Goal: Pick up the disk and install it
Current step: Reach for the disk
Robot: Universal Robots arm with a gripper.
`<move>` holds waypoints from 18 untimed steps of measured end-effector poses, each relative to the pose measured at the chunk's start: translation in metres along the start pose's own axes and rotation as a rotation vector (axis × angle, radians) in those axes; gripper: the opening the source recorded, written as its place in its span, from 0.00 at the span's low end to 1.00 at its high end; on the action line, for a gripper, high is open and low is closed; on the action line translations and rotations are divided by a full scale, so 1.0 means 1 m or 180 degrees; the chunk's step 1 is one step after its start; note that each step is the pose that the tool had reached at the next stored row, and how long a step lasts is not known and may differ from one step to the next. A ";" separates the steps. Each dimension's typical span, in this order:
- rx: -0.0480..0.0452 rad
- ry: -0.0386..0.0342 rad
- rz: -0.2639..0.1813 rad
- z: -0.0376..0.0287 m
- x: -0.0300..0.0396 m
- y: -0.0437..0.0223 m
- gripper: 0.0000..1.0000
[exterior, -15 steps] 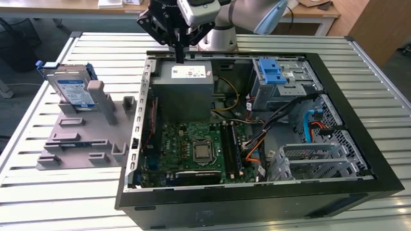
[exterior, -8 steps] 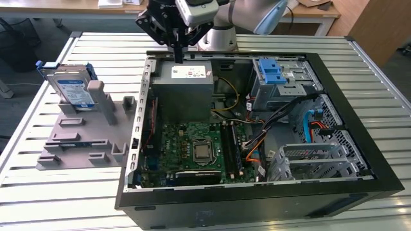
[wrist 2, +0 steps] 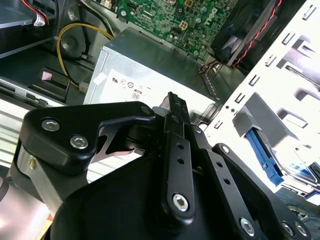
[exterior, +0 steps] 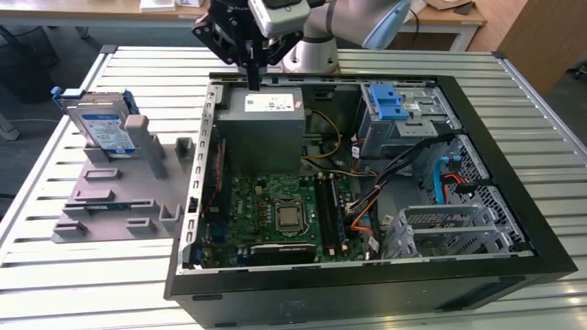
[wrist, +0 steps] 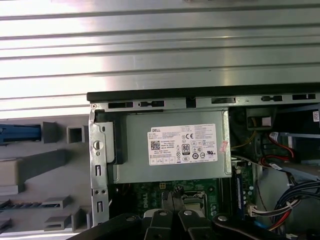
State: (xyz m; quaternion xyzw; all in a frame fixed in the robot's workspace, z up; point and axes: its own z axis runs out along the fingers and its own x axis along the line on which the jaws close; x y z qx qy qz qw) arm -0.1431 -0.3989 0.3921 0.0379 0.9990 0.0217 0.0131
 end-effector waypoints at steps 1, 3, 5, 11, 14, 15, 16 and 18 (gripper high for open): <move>0.0000 0.0000 0.0000 0.0000 0.0003 0.0000 0.11; 0.0000 0.0000 0.0000 0.0000 0.0008 -0.0001 0.11; 0.0000 0.0000 0.0000 0.0000 0.0013 -0.0001 0.11; 0.0000 0.0000 0.0000 0.0000 0.0027 -0.0002 0.11; 0.0000 0.0000 0.0000 0.0000 0.0035 -0.0003 0.11; 0.0000 0.0000 0.0000 0.0000 0.0038 -0.0003 0.11; 0.0000 0.0000 0.0000 -0.0001 0.0041 -0.0003 0.11; 0.0000 0.0000 0.0000 -0.0001 0.0046 -0.0003 0.11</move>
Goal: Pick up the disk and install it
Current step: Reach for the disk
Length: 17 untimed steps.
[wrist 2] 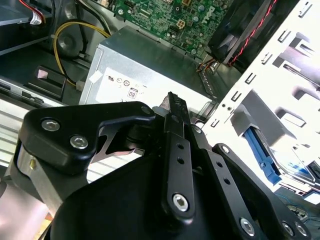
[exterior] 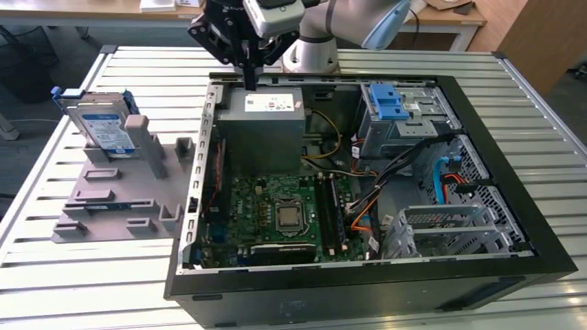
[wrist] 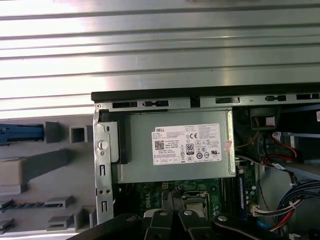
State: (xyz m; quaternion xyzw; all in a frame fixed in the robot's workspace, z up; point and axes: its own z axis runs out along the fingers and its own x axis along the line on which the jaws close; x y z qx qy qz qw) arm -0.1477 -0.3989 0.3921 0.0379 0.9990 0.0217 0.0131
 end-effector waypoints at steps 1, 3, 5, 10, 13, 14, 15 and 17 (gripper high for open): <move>0.0000 0.0000 0.0000 0.0000 0.0000 0.0000 0.11; 0.0000 0.0000 0.0000 0.0000 0.0004 0.0000 0.11; 0.0000 0.0000 0.0000 0.0000 0.0007 0.0000 0.11; 0.0000 0.0000 0.0000 -0.0001 0.0020 -0.0001 0.11; 0.0000 0.0000 0.0000 -0.0001 0.0029 -0.0002 0.11; 0.0000 0.0000 0.0000 -0.0001 0.0032 -0.0002 0.11; 0.0000 0.0000 0.0000 -0.0001 0.0035 -0.0003 0.11; 0.0000 0.0000 0.0000 -0.0001 0.0042 -0.0003 0.11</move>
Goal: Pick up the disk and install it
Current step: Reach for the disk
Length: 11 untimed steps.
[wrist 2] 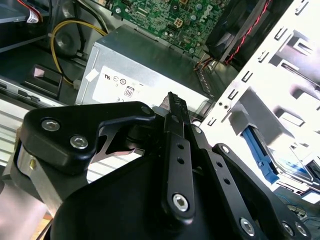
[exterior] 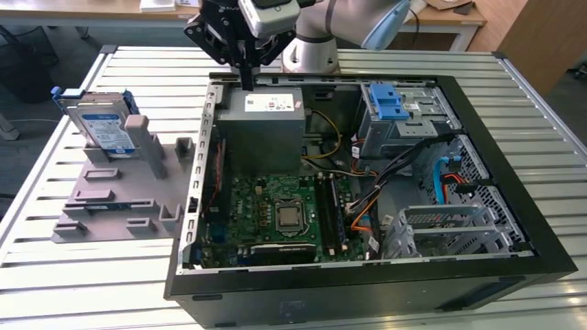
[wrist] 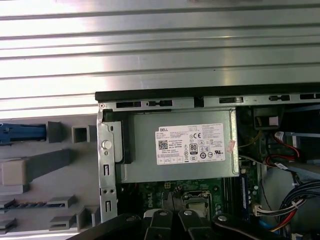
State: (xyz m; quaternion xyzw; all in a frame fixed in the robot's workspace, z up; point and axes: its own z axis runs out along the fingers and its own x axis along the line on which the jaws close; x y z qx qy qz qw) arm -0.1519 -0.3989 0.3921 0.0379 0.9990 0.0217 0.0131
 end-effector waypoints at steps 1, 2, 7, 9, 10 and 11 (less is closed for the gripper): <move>0.0000 0.0000 0.0000 0.0000 0.0003 0.0000 0.11; 0.0000 0.0000 0.0000 0.0000 0.0007 -0.0001 0.11; 0.0000 0.0000 0.0000 -0.0001 0.0023 -0.0002 0.11; 0.0000 0.0000 0.0000 -0.0001 0.0029 -0.0002 0.11; 0.0000 0.0000 0.0000 -0.0001 0.0033 -0.0002 0.11; 0.0000 0.0000 0.0000 -0.0001 0.0036 -0.0003 0.11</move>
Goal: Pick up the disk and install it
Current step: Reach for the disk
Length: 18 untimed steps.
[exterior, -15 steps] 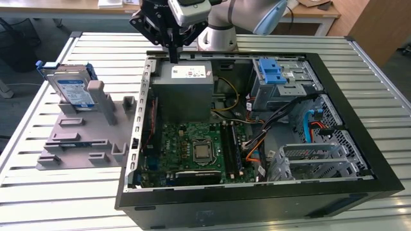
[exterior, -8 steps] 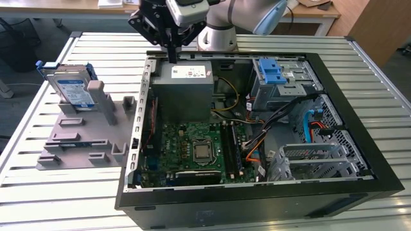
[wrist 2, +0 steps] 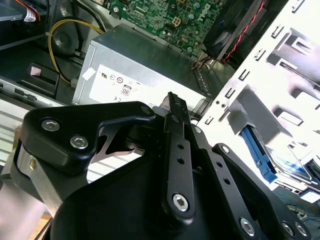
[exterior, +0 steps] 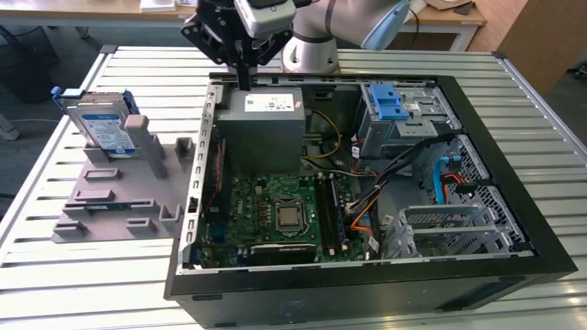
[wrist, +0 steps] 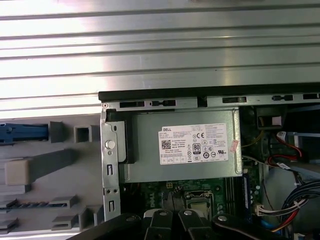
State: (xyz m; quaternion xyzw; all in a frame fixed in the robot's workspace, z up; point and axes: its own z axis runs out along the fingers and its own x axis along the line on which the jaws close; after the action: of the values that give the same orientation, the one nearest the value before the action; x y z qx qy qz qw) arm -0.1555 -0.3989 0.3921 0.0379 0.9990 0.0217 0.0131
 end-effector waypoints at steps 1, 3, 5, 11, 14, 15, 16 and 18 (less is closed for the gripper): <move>0.0000 0.0000 0.0000 0.0000 0.0003 0.0000 0.11; 0.0000 0.0000 0.0000 0.0000 0.0010 -0.0001 0.11; 0.0000 0.0000 0.0000 -0.0001 0.0017 -0.0001 0.11; 0.0000 0.0000 0.0000 -0.0001 0.0037 -0.0003 0.11; 0.0000 0.0000 0.0000 -0.0001 0.0047 -0.0004 0.11; 0.0000 0.0000 0.0000 -0.0002 0.0051 -0.0004 0.11; 0.0000 0.0000 0.0000 -0.0002 0.0054 -0.0004 0.11; 0.0000 0.0000 0.0000 -0.0002 0.0062 -0.0005 0.11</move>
State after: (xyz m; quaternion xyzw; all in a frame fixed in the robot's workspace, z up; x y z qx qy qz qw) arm -0.1618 -0.3990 0.3921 0.0379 0.9990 0.0217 0.0131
